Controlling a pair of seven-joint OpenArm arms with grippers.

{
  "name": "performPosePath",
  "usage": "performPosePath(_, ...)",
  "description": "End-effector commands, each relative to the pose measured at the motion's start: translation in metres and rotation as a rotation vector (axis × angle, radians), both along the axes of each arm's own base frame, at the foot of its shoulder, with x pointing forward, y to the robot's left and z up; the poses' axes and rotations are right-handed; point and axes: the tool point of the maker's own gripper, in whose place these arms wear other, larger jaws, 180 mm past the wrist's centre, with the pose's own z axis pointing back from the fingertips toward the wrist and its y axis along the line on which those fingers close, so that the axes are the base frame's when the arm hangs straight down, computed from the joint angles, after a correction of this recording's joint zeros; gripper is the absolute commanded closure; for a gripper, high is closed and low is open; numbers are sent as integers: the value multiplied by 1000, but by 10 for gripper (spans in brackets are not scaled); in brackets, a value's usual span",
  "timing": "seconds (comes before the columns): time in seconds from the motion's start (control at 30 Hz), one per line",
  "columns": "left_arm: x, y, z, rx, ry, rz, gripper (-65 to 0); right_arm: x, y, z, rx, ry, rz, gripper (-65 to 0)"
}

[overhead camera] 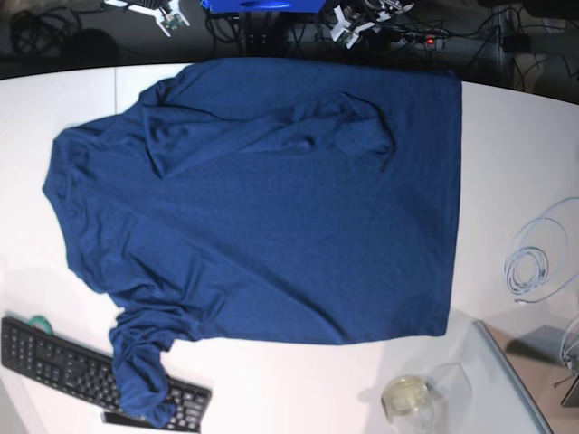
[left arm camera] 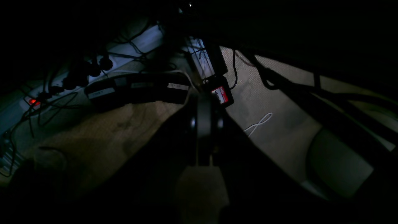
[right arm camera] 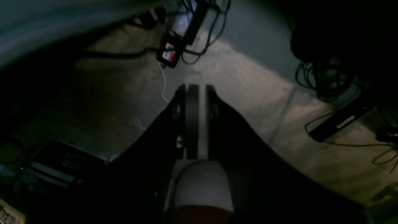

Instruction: Layout the t-shirt on the table in an organized manner, then fold the t-shirt properly

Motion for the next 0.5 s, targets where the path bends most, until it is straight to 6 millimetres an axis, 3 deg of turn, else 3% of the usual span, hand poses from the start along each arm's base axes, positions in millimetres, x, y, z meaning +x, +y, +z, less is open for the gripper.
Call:
performPosePath(0.0, 0, 0, 0, -6, -3, -2, 0, -5, 1, 2, 7, 3, -4, -42)
performPosePath(0.47, 0, 0, 0, -6, -3, -1, 0, -5, 1, 3, 5, 5, -3, -42)
